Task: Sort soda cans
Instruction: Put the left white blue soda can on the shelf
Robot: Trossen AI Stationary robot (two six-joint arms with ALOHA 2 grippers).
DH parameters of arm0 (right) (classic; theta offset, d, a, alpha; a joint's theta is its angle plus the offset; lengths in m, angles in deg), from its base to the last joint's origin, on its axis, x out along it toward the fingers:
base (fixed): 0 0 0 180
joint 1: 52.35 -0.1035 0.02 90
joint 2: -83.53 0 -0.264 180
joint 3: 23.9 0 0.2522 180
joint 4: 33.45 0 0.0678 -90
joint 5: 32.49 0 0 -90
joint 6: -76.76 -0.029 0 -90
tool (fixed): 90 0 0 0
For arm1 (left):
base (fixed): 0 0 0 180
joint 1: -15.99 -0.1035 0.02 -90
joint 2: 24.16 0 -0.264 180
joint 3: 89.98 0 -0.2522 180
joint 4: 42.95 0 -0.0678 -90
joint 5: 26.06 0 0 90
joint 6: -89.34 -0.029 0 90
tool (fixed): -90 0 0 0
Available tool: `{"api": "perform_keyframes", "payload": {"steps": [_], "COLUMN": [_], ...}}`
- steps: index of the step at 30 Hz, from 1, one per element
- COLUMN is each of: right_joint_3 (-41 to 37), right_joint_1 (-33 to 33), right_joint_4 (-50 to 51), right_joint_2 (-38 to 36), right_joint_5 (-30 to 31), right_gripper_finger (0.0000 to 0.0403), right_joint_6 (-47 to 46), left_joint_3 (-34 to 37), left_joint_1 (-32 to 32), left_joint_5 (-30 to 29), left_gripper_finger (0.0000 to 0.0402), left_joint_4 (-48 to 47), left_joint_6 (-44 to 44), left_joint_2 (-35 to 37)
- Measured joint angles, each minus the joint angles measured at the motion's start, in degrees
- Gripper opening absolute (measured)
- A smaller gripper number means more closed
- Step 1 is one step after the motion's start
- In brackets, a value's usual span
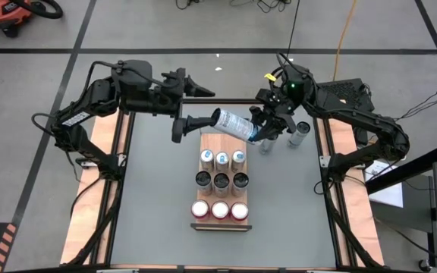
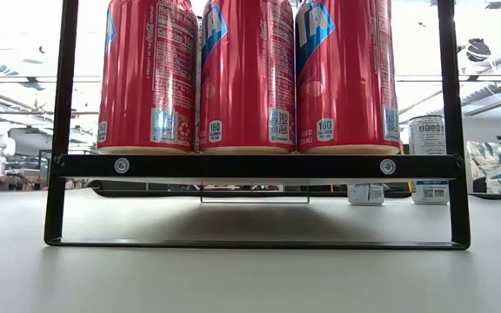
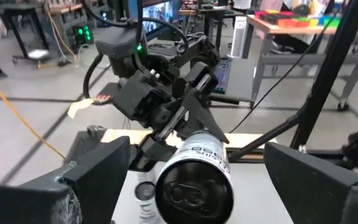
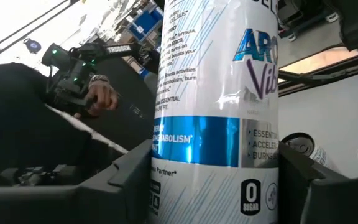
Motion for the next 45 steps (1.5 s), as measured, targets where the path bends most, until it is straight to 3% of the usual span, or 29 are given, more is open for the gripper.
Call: {"api": "perform_keyframes", "payload": {"steps": [8, 21, 24, 32, 35, 39, 45], "right_joint_3": [0.0, -0.01, -0.02, -0.02, -0.02, -0.02, 0.0], "right_joint_1": [-0.15, -2.9, -3.35, -3.48, -3.48, -3.5, -3.48], "right_joint_4": [-2.99, -6.64, -6.64, -6.58, -6.56, -6.02, -6.38], "right_joint_2": [0.0, 0.0, 0.0, 0.0, 0.0, -0.08, -0.31], "right_joint_5": [1.94, 4.82, 5.92, 6.79, 6.88, 8.07, 14.91], "right_gripper_finger": [0.0212, 0.0212, 0.0212, 0.0212, 0.0213, 0.023, 0.0284], "right_joint_6": [-1.53, -3.63, -3.54, -3.39, -3.69, -5.38, -7.72], "left_joint_3": [0.0, 0.09, 0.09, 0.09, 0.09, 0.09, 0.07], "left_joint_1": [0.12, 0.12, 0.13, 0.13, 0.07, 0.07, 0.02], "left_joint_5": [1.25, 1.3, 2.14, 3.08, 4.1, 4.26, 3.47], "left_gripper_finger": [0.0373, 0.037, 0.035, 0.0254, 0.0249, 0.0254, 0.0258], "left_joint_4": [-1.08, -2.73, -2.73, -2.86, -2.84, -3.04, -3.15], "left_joint_6": [-8.51, -12.11, -11.97, -11.92, -11.81, -11.45, -10.57], "left_joint_2": [-0.2, -3.89, -4.08, -4.04, -4.04, -4.04, -3.72]}}
